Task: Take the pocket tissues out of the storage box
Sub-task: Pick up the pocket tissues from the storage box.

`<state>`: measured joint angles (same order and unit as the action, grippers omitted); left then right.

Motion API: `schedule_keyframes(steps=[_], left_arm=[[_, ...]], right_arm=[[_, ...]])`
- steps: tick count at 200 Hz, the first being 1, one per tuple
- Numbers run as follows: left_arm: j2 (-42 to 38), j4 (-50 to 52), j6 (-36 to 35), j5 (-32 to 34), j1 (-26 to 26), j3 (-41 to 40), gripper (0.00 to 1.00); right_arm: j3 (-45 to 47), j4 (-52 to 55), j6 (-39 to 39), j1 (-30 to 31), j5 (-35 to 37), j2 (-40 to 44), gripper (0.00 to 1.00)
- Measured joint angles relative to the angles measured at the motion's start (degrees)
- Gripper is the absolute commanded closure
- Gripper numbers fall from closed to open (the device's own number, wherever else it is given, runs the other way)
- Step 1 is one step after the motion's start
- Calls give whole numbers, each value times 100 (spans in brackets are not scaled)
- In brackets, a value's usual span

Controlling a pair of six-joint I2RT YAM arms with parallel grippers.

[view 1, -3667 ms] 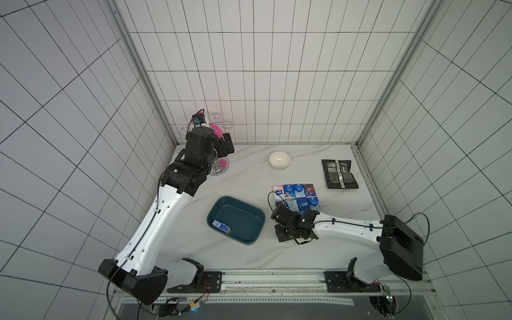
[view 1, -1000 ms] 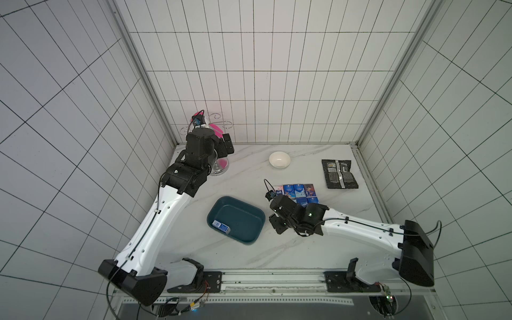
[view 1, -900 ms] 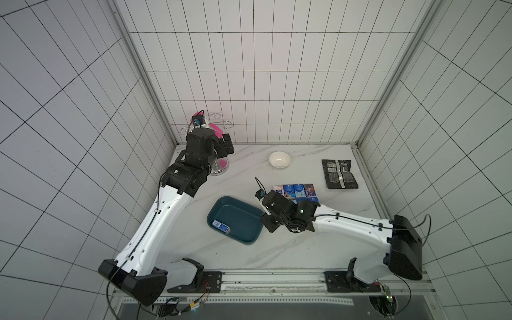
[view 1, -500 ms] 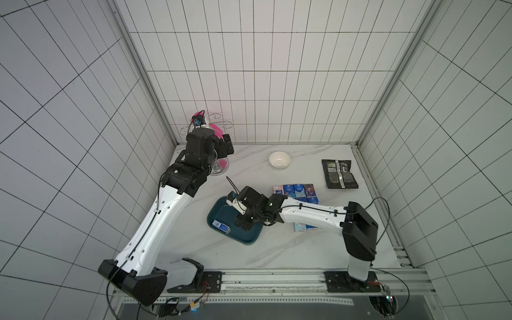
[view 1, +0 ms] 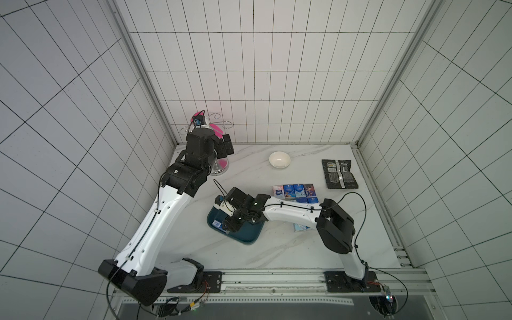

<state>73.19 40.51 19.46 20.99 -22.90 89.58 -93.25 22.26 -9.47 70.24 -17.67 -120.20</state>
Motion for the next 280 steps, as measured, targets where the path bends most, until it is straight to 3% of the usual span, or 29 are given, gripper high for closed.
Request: schedule_keyframes(steps=[100,185,238,280], left_arm=[[-2,48,-2,4,0,0,1],[-4,50,-9,39,0,0,1],[-4,57,-7,39,0,22,2],[-4,79,-26,61,0,92,1]], right_arm=[[-107,-44,-39,-4,-166,-334,59],[-114,-243,-223,-17,-339,-393,86],[-20,-472,-323,-57,-356,-330,88],[522,-664,-476,-144,-267,280,89]])
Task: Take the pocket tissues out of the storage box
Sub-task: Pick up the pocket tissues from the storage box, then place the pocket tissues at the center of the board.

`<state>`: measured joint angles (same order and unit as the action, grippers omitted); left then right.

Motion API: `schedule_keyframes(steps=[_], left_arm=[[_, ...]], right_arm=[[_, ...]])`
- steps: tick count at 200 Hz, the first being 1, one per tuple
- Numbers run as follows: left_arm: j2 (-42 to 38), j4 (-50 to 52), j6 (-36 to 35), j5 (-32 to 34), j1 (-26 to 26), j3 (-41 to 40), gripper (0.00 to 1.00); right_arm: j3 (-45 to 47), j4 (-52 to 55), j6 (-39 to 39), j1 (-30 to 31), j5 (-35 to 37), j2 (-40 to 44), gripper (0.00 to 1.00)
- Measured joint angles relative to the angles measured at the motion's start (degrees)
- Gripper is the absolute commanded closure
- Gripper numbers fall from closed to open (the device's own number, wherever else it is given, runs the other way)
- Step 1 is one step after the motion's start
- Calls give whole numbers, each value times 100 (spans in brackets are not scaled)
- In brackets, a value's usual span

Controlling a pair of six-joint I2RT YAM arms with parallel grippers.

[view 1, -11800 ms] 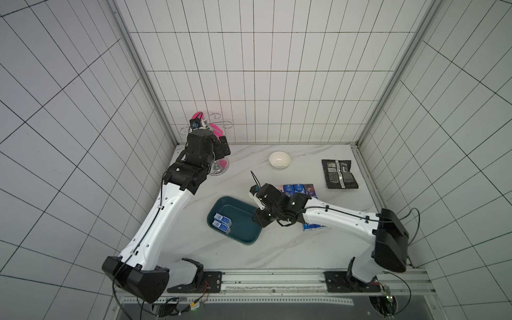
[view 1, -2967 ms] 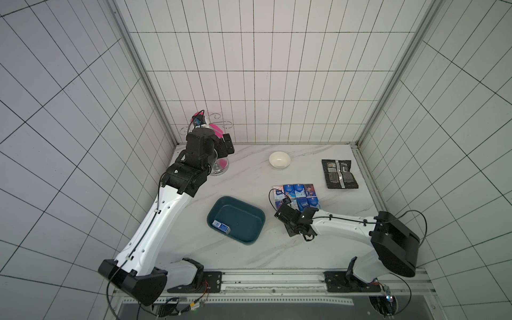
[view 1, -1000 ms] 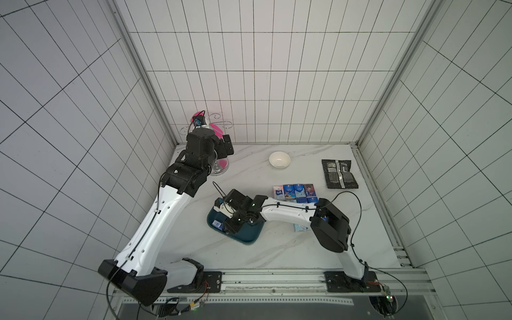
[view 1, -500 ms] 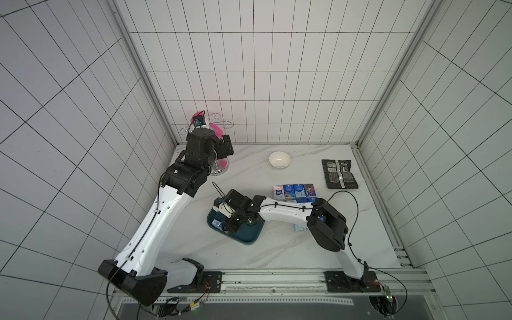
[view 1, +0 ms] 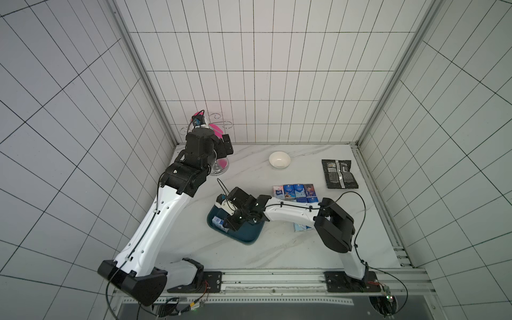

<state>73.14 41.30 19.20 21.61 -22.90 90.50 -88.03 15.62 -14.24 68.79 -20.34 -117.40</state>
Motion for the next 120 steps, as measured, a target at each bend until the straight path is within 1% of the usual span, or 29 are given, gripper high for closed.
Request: schedule_keyframes(steps=[35,66,120], left_arm=[[0,11,-17,33,0,96,1],[2,9,-31,68,0,144,1],[52,0,-39,66,0,190,1]], right_arm=[[629,-96,-136,-72,219,953,89],[1357,-28,-313,-116,645,2039,89],[2682,922,-778,-136,1600,4037,88]])
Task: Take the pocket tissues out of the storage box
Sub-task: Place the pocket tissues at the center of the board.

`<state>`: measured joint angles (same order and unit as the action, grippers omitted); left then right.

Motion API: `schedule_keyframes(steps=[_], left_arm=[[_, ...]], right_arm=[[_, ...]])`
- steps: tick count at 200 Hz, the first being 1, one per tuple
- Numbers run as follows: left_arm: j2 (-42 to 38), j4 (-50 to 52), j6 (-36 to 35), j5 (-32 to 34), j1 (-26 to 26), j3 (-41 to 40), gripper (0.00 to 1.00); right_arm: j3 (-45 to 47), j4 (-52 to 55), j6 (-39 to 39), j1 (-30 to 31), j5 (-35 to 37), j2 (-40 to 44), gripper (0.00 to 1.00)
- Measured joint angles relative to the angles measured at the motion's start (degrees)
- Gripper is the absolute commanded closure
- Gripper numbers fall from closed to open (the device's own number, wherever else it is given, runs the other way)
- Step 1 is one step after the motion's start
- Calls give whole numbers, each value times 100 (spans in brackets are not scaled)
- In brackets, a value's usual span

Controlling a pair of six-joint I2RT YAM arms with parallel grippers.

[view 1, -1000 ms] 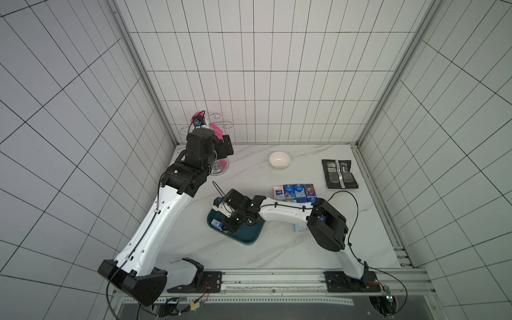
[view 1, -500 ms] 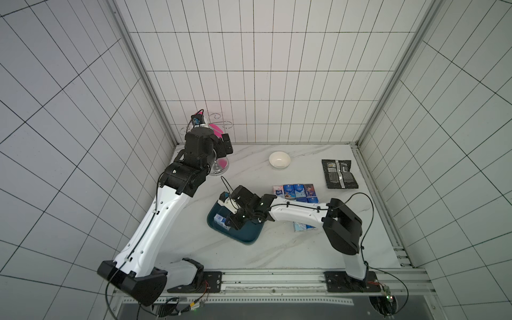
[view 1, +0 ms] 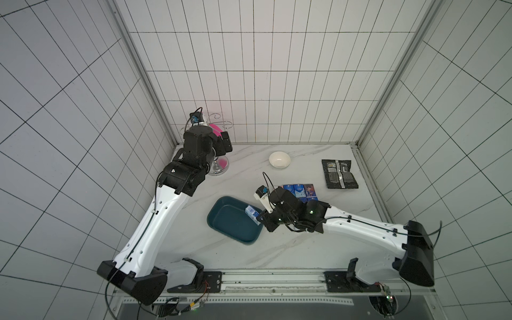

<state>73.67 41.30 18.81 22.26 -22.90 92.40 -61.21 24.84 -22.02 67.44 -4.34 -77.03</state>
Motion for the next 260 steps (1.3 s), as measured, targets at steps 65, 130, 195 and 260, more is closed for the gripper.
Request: schedule_keyframes(steps=[65,130,195,260], left_arm=[[181,-17,4,-28,-15,39,1],[216,-20,0,-26,-39,129,2],[223,-4,-42,-22,-59,186,1],[234,-4,-42,-22,-70,229,1]], right_arm=[[1084,1169,-697,0,1204,1001,89],[1421,1287,-1064,87,1751,234,89],[1294,1158,-1228,291,2142,-638,82],[1172,1080,-1375,496,2155,-968,67]])
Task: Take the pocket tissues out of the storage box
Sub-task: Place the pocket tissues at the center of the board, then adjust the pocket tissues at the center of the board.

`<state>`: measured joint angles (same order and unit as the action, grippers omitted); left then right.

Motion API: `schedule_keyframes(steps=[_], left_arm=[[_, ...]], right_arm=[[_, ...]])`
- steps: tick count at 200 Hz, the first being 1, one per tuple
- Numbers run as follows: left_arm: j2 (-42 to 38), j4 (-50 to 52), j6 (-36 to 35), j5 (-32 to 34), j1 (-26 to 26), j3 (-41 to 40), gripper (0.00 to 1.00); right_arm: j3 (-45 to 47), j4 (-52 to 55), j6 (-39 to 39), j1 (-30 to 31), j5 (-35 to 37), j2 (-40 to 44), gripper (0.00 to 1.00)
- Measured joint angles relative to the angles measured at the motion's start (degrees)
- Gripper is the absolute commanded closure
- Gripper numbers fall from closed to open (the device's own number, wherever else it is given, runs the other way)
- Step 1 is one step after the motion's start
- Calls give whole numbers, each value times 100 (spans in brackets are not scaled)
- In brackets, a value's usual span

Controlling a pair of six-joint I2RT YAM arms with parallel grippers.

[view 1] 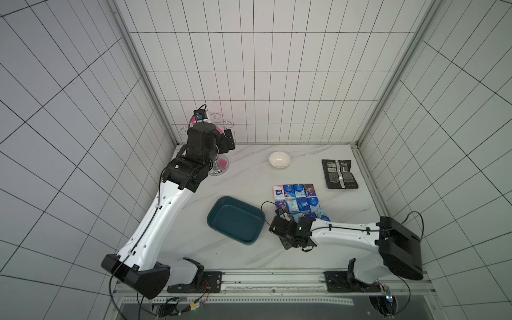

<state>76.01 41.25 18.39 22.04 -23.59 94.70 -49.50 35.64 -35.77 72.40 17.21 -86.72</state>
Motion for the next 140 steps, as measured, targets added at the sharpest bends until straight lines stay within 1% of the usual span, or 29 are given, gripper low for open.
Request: schedule_keyframes(steps=[20,53,71,92,140], left_arm=[[0,7,-2,2,-2,2,2],[4,15,-2,11,-39,13,1],[4,15,0,22,-70,24,1],[4,17,-2,28,-94,35,1],[7,17,-2,57,-111,66,1]], right_arm=[[-46,7,0,0,0,87,67],[-55,-44,46,0,-50,573,67],[-55,-120,107,-2,-20,664,66],[-55,-155,197,-22,22,525,66],[-55,-269,391,-44,83,-122,65]])
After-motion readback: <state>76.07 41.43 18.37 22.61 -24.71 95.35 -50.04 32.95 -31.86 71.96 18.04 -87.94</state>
